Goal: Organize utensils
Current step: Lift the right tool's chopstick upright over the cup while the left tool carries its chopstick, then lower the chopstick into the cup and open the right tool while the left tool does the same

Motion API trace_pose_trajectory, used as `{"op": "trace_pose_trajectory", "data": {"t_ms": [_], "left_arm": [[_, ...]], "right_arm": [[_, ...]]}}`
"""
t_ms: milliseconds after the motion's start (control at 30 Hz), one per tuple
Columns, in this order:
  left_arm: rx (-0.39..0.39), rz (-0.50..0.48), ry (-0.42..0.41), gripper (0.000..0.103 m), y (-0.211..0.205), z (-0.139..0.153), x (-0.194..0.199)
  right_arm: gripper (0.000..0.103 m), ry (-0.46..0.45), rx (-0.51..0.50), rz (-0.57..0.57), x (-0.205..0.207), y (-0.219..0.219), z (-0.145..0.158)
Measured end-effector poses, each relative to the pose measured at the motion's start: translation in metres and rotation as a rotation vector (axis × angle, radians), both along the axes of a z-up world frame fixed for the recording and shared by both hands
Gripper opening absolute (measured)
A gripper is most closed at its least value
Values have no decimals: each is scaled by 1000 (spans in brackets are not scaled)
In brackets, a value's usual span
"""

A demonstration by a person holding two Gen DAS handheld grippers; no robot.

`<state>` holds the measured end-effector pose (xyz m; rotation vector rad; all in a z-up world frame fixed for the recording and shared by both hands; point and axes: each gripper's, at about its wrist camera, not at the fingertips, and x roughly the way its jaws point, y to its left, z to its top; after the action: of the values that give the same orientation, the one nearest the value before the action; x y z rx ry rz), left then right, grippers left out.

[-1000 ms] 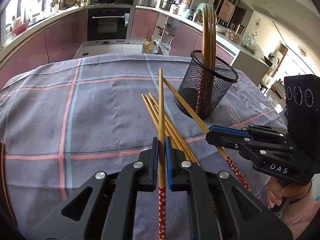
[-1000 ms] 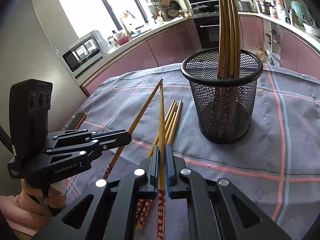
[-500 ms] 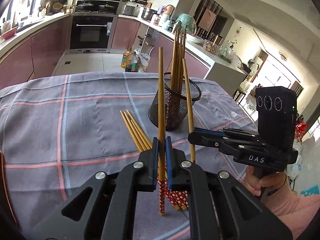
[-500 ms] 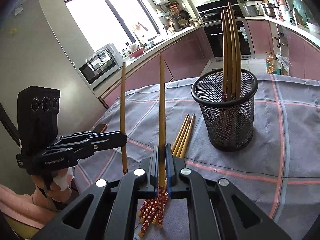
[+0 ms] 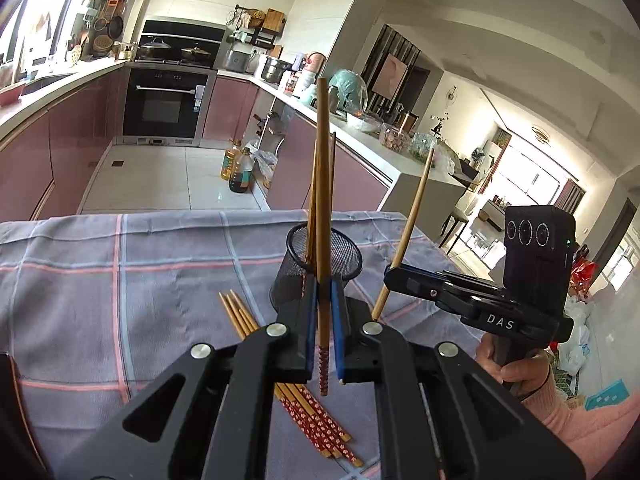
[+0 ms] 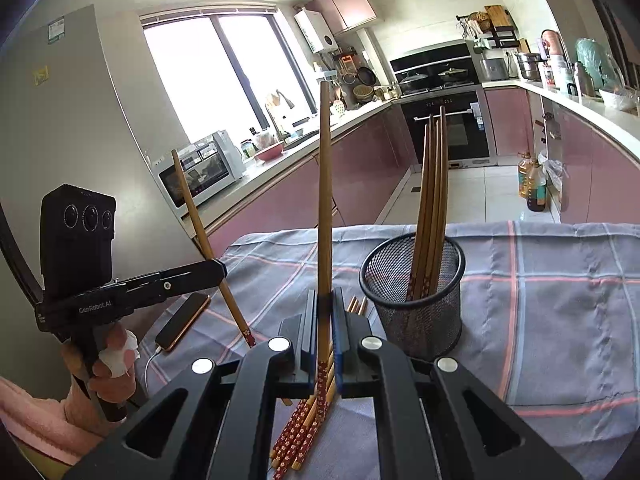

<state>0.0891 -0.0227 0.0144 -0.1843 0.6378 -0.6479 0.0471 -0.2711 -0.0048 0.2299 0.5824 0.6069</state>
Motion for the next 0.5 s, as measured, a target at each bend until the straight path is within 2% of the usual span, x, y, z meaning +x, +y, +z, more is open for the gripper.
{"op": "trace_pose_trajectory", "data": {"t_ms": [500], "left_arm": [[-29, 4, -160, 7, -34, 59, 40]], "right_arm": [[6, -142, -19, -119, 30, -24, 55]]}}
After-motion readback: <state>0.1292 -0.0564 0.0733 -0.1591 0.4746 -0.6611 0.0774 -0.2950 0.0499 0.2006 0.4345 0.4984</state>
